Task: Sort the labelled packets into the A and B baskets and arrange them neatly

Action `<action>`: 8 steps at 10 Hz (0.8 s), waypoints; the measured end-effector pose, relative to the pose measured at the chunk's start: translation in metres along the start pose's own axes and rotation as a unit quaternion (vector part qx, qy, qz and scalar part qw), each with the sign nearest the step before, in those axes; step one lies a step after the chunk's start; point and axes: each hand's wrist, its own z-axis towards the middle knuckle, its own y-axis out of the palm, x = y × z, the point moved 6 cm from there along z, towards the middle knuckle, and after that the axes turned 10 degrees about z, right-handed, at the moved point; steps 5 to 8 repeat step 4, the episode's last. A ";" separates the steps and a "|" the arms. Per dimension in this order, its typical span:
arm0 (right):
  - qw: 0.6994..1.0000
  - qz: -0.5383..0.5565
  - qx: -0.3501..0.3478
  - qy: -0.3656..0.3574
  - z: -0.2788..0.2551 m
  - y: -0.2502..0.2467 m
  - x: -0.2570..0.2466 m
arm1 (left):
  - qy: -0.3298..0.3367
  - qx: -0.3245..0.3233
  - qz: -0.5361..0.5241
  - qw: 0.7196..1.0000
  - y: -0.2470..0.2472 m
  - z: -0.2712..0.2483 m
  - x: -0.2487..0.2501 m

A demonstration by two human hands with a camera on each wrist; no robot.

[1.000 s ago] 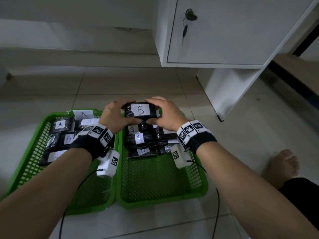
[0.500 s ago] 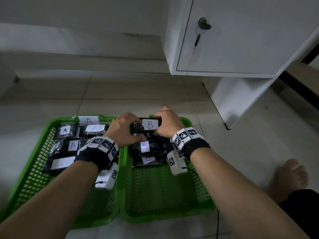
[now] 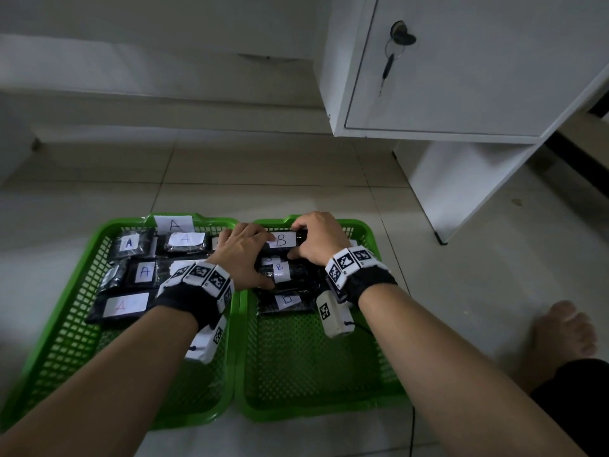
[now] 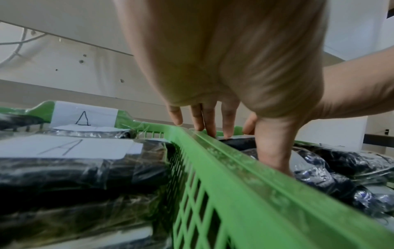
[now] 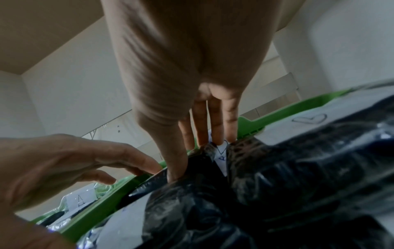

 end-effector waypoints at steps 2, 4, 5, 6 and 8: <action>0.999 0.004 0.032 -0.011 -0.005 -0.001 0.004 | 0.005 -0.016 -0.043 0.999 -0.006 -0.007 0.003; 0.998 -0.018 0.042 -0.046 -0.014 -0.005 -0.008 | -0.032 0.051 -0.126 0.990 -0.031 -0.019 -0.014; 0.998 -0.018 0.042 -0.046 -0.014 -0.005 -0.008 | -0.032 0.051 -0.126 0.990 -0.031 -0.019 -0.014; 0.998 -0.018 0.042 -0.046 -0.014 -0.005 -0.008 | -0.032 0.051 -0.126 0.990 -0.031 -0.019 -0.014; 0.998 -0.018 0.042 -0.046 -0.014 -0.005 -0.008 | -0.032 0.051 -0.126 0.990 -0.031 -0.019 -0.014</action>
